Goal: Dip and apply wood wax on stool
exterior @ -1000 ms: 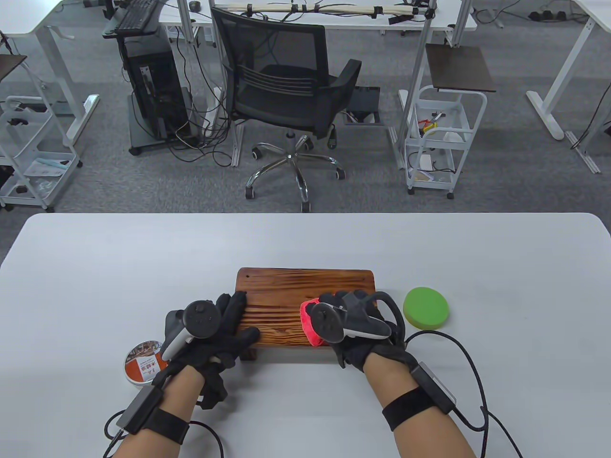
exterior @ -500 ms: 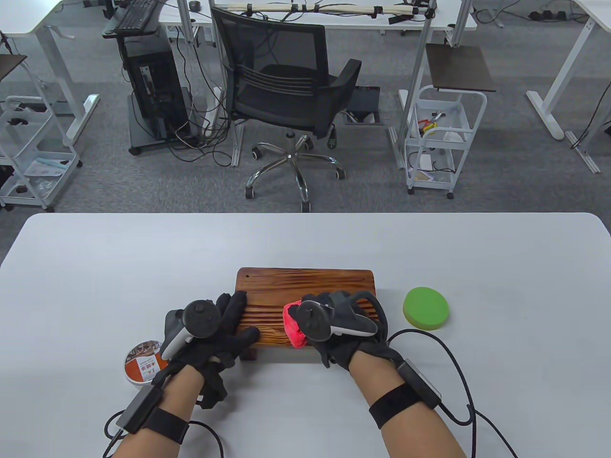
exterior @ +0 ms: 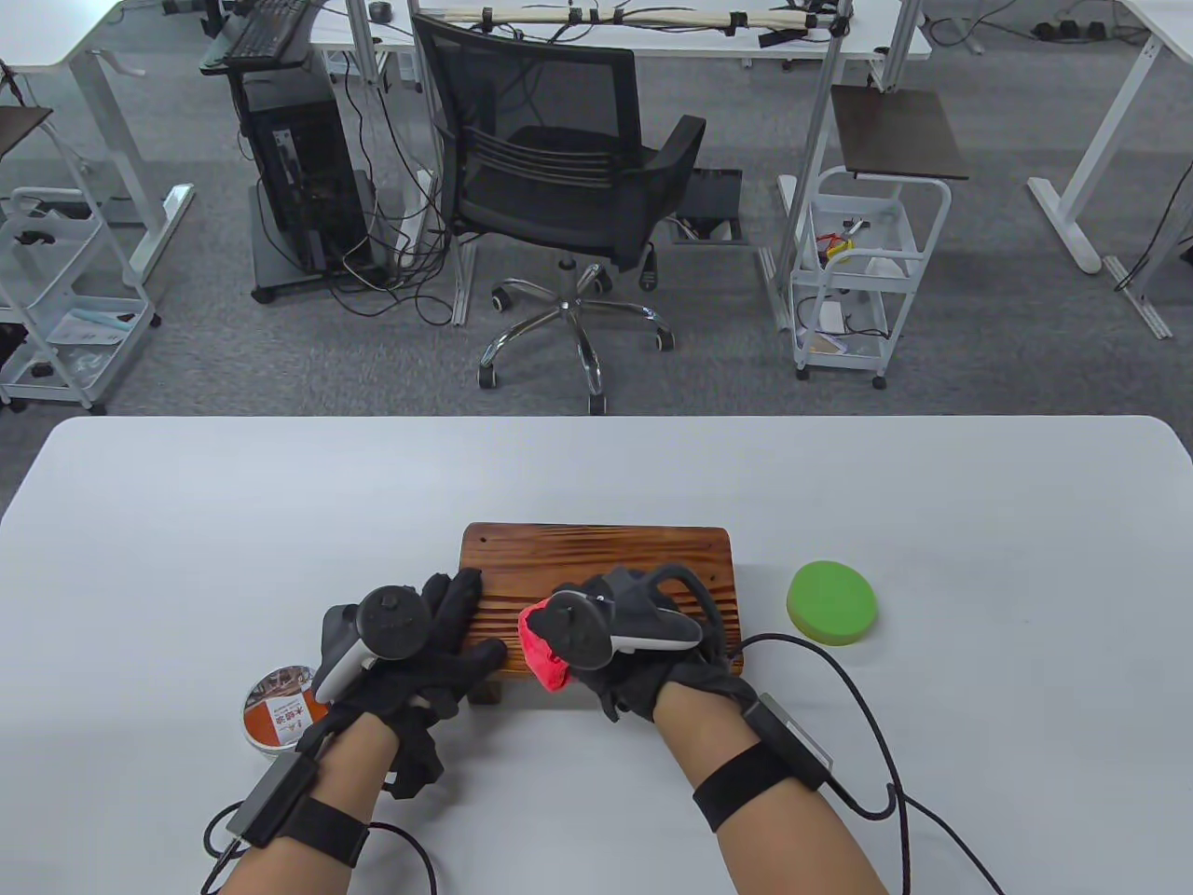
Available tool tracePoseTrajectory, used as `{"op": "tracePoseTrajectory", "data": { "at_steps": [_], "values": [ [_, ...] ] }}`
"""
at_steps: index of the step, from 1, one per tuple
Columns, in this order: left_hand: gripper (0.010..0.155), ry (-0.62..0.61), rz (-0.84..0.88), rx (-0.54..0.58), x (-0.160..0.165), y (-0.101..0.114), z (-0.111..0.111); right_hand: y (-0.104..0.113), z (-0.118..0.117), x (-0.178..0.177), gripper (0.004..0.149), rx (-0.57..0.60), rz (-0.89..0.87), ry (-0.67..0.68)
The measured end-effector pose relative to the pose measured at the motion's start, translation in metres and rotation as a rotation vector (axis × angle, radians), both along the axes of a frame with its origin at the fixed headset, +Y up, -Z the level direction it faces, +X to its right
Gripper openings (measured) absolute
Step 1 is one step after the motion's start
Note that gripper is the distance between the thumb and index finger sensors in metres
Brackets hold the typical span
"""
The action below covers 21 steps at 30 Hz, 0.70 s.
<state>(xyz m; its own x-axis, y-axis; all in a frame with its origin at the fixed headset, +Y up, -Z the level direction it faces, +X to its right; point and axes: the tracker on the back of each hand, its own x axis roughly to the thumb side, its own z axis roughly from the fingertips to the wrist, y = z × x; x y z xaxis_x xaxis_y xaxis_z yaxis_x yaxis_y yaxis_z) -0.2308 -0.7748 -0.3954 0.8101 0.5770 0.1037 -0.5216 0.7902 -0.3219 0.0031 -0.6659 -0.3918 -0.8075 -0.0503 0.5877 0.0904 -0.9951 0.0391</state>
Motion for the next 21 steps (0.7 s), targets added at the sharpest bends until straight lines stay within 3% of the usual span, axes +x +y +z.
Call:
{"op": "tracePoseTrajectory", "data": {
  "at_steps": [4,8,10,17,21],
  "values": [
    [0.103,0.000,0.002,-0.001,0.000,0.000,0.000,-0.001,-0.012,-0.003,0.064,-0.017,-0.030,-0.068],
    [0.103,0.000,0.004,-0.001,0.000,0.000,0.000,-0.001,-0.004,-0.020,0.064,-0.068,-0.067,0.116],
    [0.103,0.000,0.004,-0.001,0.000,0.000,0.000,0.000,-0.006,-0.022,0.064,-0.076,-0.037,0.114],
    [0.103,-0.002,0.005,-0.001,0.000,0.000,0.000,-0.003,-0.036,-0.016,0.064,0.023,-0.055,-0.078],
    [0.103,-0.003,0.007,-0.001,0.000,0.000,0.000,-0.003,-0.028,-0.031,0.063,-0.028,-0.044,0.036]
  ]
}}
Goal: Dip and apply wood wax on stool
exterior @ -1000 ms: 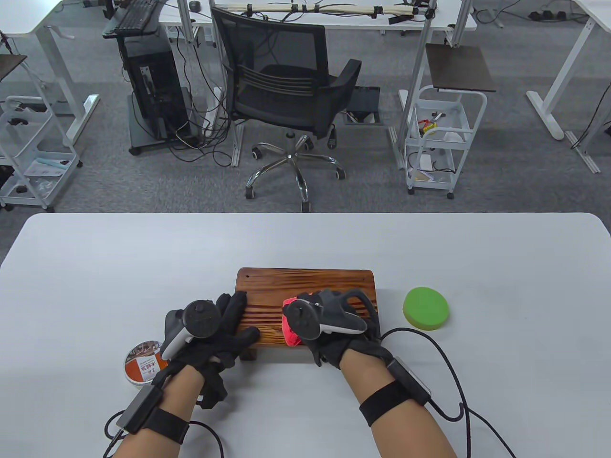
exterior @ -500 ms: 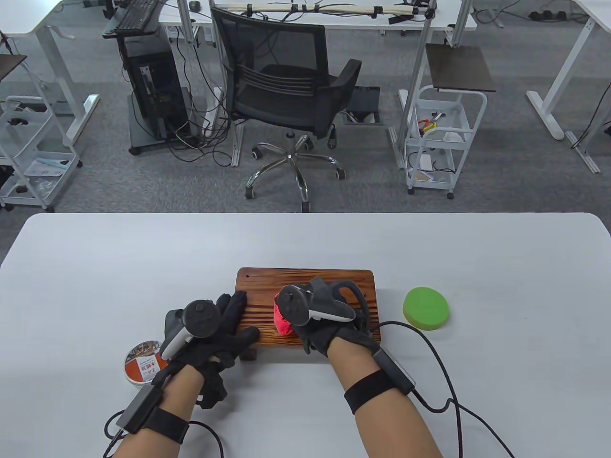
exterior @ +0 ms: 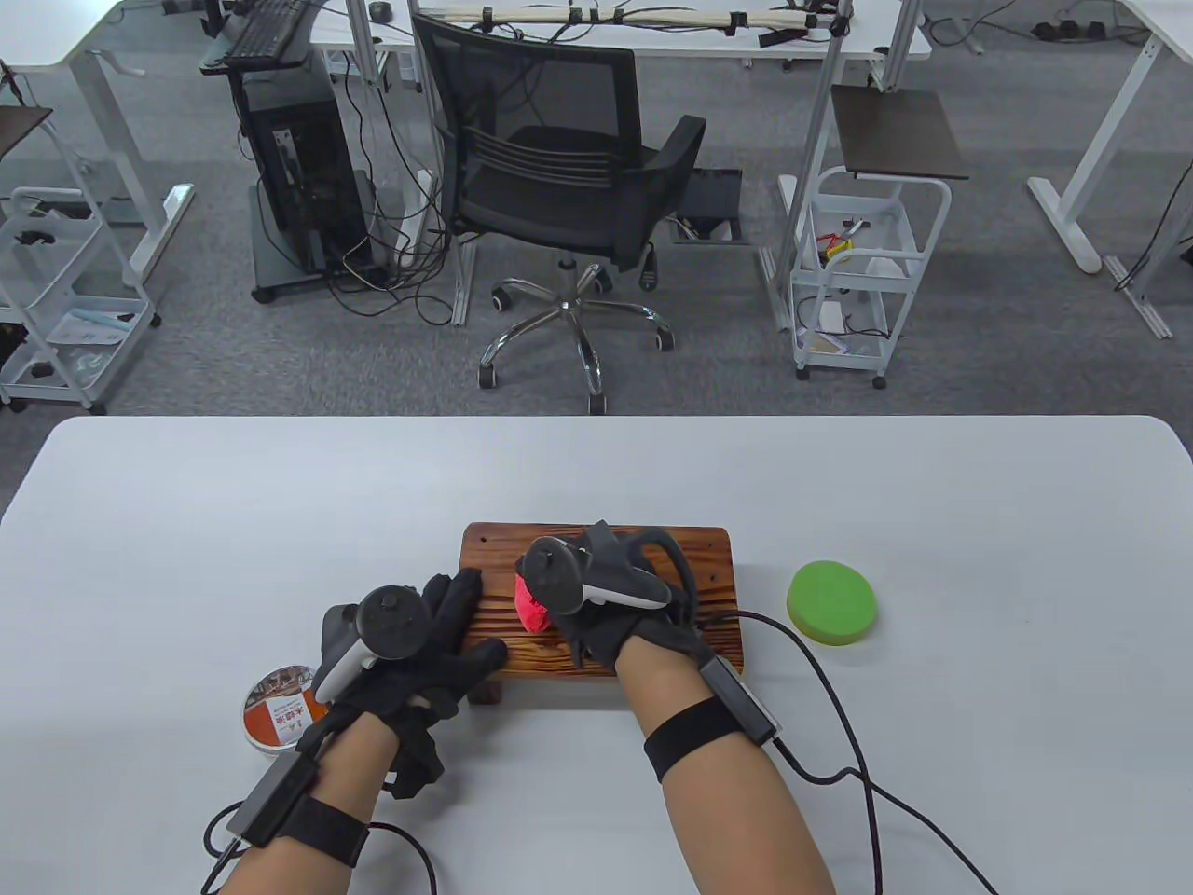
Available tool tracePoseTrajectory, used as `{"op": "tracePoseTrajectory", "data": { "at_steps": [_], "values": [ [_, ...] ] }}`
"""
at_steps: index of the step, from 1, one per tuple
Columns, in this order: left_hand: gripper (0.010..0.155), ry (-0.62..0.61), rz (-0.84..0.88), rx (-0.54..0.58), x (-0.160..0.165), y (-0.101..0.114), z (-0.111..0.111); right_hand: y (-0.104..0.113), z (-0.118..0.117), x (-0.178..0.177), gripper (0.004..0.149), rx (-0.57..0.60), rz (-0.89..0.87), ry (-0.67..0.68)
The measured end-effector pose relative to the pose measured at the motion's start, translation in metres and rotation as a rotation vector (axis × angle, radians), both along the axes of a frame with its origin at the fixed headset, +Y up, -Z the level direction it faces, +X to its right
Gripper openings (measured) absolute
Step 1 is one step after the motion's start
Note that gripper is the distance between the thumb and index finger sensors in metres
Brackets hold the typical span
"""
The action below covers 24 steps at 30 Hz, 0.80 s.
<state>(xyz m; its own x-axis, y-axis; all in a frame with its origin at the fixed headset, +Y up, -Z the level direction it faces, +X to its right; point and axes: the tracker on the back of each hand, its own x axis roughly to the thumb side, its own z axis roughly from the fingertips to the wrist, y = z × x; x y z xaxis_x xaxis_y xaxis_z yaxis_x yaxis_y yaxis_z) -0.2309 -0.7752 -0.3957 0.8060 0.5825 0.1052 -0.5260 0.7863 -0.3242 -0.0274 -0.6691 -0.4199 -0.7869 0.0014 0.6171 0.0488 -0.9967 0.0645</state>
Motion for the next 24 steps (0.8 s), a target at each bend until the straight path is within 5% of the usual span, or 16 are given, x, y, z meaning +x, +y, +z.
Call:
{"op": "tracePoseTrajectory", "data": {
  "at_steps": [4,12,15,18,24],
  "values": [
    [0.103,-0.002,-0.001,0.001,0.000,0.000,0.000,0.004,0.000,-0.006,0.063,-0.145,-0.071,0.088],
    [0.103,-0.004,-0.003,0.001,0.000,0.000,0.000,0.001,-0.026,-0.008,0.063,0.053,-0.007,-0.146],
    [0.103,-0.005,-0.003,0.001,0.000,0.000,0.000,0.003,-0.018,-0.021,0.062,-0.001,0.045,0.044],
    [0.103,-0.006,-0.005,0.001,0.000,0.000,0.000,0.005,-0.022,-0.021,0.062,-0.076,-0.021,0.065],
    [0.103,-0.010,-0.007,0.000,0.000,0.000,-0.001,0.001,-0.052,-0.008,0.062,0.103,0.018,-0.228]
  ]
}}
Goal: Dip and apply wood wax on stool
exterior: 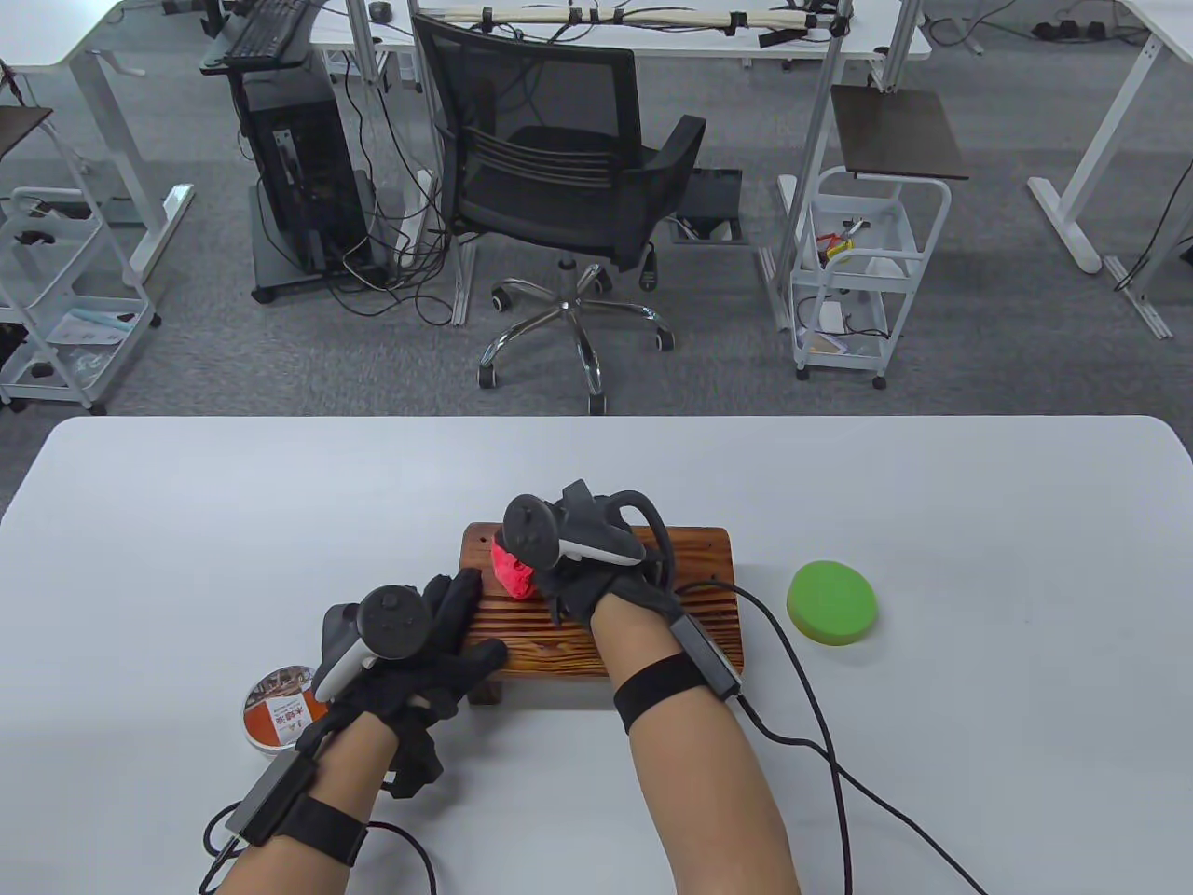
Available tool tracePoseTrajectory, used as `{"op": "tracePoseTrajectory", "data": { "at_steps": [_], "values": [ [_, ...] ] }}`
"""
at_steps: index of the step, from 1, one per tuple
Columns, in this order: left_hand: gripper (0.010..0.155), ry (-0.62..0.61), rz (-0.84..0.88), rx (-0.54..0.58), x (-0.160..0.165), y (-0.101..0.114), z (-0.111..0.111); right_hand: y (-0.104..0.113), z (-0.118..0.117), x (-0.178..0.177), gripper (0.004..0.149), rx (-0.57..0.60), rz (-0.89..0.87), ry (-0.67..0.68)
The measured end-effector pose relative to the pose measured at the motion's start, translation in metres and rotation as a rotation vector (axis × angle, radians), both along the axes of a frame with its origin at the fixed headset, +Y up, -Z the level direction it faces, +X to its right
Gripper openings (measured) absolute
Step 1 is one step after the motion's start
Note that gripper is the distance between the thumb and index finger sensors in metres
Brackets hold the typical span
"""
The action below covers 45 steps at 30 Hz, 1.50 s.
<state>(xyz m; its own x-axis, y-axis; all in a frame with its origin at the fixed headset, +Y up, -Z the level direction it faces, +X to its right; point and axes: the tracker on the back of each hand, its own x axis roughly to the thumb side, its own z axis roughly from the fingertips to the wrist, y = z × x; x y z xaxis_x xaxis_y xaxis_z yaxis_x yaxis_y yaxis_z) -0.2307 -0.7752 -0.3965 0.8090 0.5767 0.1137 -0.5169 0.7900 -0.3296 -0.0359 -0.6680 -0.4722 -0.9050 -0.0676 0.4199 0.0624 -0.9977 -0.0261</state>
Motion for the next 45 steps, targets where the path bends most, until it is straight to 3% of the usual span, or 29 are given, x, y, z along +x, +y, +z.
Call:
{"op": "tracePoseTrajectory", "data": {
  "at_steps": [2,6,8,11,14,16,23,27,31,38,45],
  "values": [
    [0.103,0.000,0.001,0.000,0.000,0.000,0.000,-0.002,-0.003,0.001,0.062,-0.011,-0.037,-0.028],
    [0.103,0.000,0.000,0.000,0.000,0.000,0.000,0.000,0.003,-0.003,0.061,-0.124,-0.011,0.156],
    [0.103,0.001,0.001,-0.001,0.000,0.000,0.000,0.002,0.001,0.003,0.061,-0.188,-0.089,0.181],
    [0.103,0.001,-0.003,-0.001,0.000,0.000,0.000,0.004,-0.006,0.015,0.061,-0.207,-0.122,0.098],
    [0.103,0.002,-0.006,-0.002,0.000,0.000,0.000,0.005,-0.011,0.024,0.061,-0.079,-0.019,-0.056],
    [0.103,0.003,-0.011,-0.002,0.000,0.000,0.000,0.003,-0.011,0.028,0.061,-0.071,0.013,-0.078],
    [0.104,0.010,-0.028,-0.002,0.000,0.001,0.000,0.007,-0.002,0.032,0.061,-0.254,-0.088,0.112],
    [0.104,0.007,-0.030,-0.004,0.000,0.001,0.000,0.009,-0.004,0.041,0.060,-0.182,-0.045,0.043],
    [0.104,0.009,-0.031,-0.002,0.000,0.001,0.000,0.005,-0.010,0.055,0.061,-0.094,0.001,-0.116],
    [0.104,0.008,-0.028,-0.002,0.000,0.001,0.000,0.010,0.005,0.050,0.059,-0.239,-0.041,0.106],
    [0.104,0.008,-0.027,-0.004,0.000,0.001,0.000,0.008,-0.008,0.090,0.060,-0.112,0.005,-0.134]
  ]
}}
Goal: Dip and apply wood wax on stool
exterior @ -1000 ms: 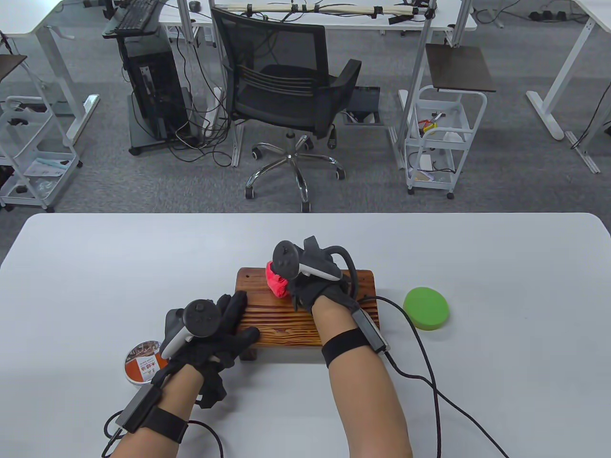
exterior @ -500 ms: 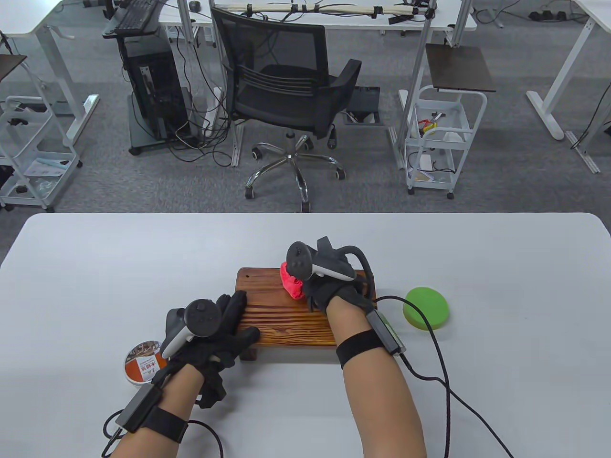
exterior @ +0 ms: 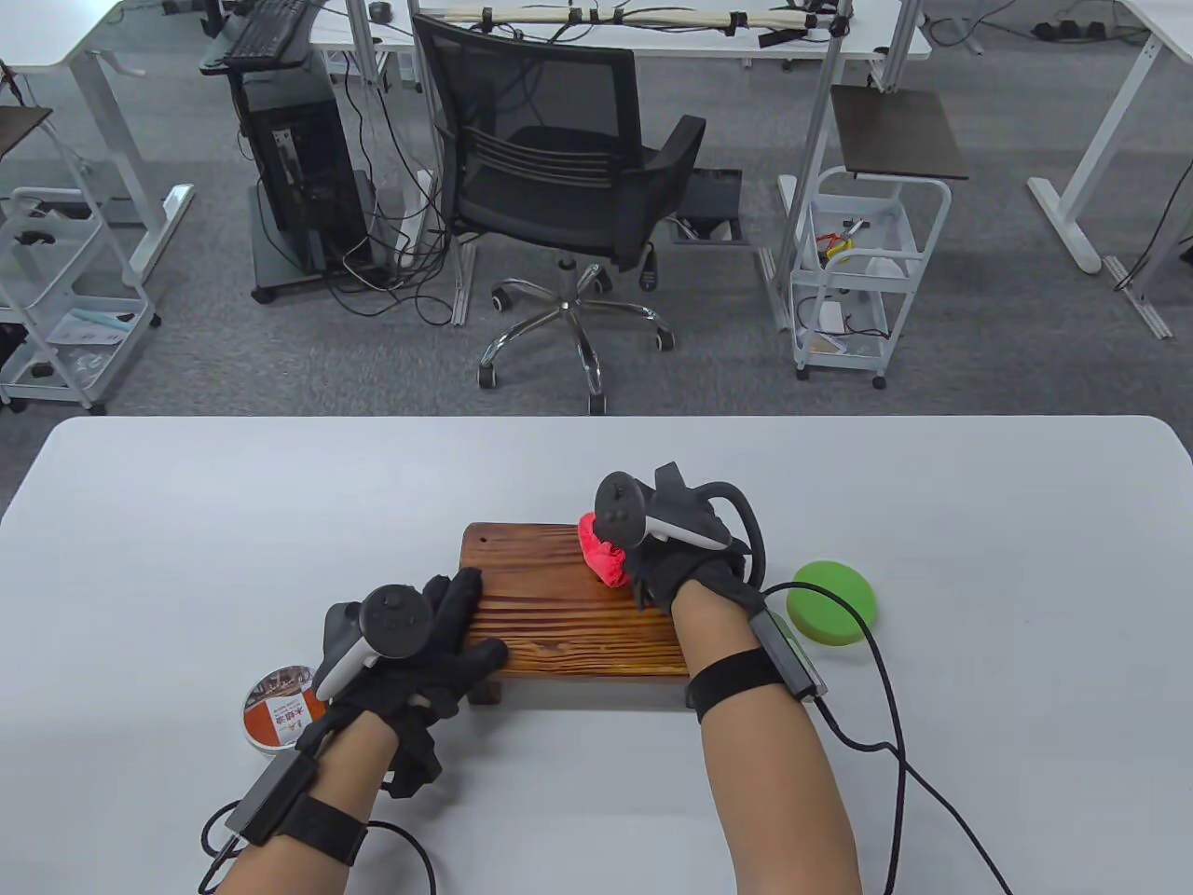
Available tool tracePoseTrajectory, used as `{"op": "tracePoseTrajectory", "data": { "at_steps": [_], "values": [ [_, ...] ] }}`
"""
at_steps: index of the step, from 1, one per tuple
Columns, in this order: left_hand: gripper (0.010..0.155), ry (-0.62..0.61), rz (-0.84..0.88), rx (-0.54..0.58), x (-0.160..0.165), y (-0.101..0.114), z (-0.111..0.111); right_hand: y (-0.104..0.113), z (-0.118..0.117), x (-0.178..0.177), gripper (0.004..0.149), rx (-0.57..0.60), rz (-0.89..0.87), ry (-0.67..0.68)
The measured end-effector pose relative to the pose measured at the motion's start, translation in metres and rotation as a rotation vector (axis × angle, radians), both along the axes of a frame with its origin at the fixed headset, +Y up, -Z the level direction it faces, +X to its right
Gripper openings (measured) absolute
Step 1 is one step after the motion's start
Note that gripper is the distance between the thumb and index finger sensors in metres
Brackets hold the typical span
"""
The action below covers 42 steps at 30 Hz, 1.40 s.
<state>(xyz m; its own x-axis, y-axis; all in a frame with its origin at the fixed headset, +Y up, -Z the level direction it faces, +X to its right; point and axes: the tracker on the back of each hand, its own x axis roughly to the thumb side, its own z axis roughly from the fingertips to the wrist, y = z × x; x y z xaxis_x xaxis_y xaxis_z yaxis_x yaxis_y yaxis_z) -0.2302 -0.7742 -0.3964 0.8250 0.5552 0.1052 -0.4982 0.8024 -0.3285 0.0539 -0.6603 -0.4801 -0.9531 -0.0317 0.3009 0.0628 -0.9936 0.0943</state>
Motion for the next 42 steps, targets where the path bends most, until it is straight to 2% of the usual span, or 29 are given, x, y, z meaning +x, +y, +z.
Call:
{"op": "tracePoseTrajectory", "data": {
  "at_steps": [2,5,8,16,17,20,22,25,29,31,35,36,38,42],
  "values": [
    [0.104,0.000,0.000,0.000,0.000,0.000,0.000,-0.001,0.002,0.002,0.060,-0.013,-0.023,0.010],
    [0.104,0.001,0.001,0.002,0.000,0.000,0.000,0.001,0.009,-0.004,0.060,-0.075,-0.012,0.140],
    [0.104,0.000,0.001,0.002,0.000,0.000,0.000,0.004,0.013,-0.002,0.060,-0.162,-0.087,0.190],
    [0.104,0.001,0.000,0.002,0.000,0.000,0.000,0.001,0.001,0.023,0.059,0.002,-0.004,-0.025],
    [0.104,0.001,0.000,0.002,0.000,0.000,0.000,0.000,0.003,0.022,0.059,-0.007,-0.011,-0.012],
    [0.104,0.000,0.001,0.002,0.000,0.000,0.000,0.002,0.013,0.015,0.060,-0.076,-0.008,0.144],
    [0.104,0.000,0.001,0.001,0.000,0.000,0.000,0.004,0.016,0.018,0.059,-0.148,-0.081,0.177],
    [0.104,-0.001,-0.002,0.002,0.000,0.000,0.000,0.005,0.015,0.028,0.059,-0.108,-0.062,0.132],
    [0.104,0.000,-0.003,0.003,0.000,0.000,0.000,0.001,0.007,0.048,0.059,-0.005,-0.007,-0.032],
    [0.104,0.001,-0.003,0.003,0.000,0.000,0.000,-0.001,0.006,0.053,0.059,0.009,-0.028,-0.070],
    [0.104,0.001,-0.001,0.004,0.000,0.000,0.000,-0.001,0.016,0.044,0.059,-0.042,-0.002,0.060],
    [0.104,0.001,-0.003,0.004,0.000,0.000,0.000,0.000,0.022,0.041,0.058,-0.051,-0.009,0.123],
    [0.104,0.000,-0.002,0.003,0.000,0.000,0.000,0.002,0.028,0.042,0.059,-0.090,-0.049,0.162],
    [0.104,0.000,-0.003,0.003,0.000,0.000,0.000,0.004,0.022,0.055,0.059,-0.067,-0.073,0.087]
  ]
}}
